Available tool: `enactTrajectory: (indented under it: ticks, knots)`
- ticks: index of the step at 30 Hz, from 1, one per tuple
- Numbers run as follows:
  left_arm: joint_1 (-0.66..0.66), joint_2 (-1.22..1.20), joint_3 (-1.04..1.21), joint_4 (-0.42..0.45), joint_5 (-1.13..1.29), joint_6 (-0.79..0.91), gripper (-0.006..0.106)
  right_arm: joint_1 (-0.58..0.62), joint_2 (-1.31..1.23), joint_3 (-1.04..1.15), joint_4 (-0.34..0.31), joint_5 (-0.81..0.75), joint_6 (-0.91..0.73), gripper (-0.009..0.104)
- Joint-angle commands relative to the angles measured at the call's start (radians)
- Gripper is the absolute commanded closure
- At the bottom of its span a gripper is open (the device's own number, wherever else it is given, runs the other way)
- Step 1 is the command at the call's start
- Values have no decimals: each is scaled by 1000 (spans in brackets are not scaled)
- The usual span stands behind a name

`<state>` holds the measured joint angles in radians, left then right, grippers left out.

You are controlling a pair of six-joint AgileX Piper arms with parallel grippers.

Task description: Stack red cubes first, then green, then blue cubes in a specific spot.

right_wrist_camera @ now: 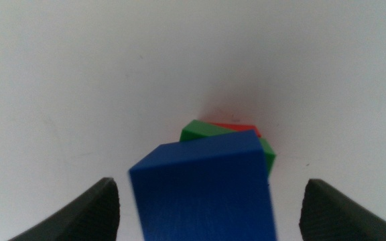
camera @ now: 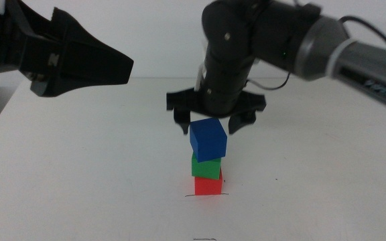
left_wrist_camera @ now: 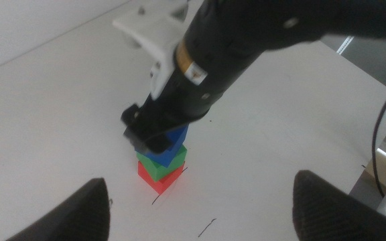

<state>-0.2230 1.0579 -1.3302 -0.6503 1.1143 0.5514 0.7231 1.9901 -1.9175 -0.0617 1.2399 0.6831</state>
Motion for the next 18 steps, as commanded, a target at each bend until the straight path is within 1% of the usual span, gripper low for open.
enactTrajectory:
  ticks: [1,4,7,10,14,18]
  knots:
    - [-2,-15,-26,-48,-47,-2,7,0,-122,-33,-52,55,-41,23]
    - [-2,-15,-26,-48,-47,-2,7,-26,-193,-29,-82,55,-93,23]
    - [-2,-15,-26,-48,-47,-2,7,-74,-280,5,-88,48,-148,23]
    - [-2,-15,-26,-48,-46,-3,7,-139,-406,92,-88,-4,-189,23]
    - [-2,-15,-26,-48,-46,-3,7,-278,-601,307,-83,-136,-227,23]
    - [-2,-15,-26,-48,-46,-3,7,-452,-784,514,-29,-282,-323,23]
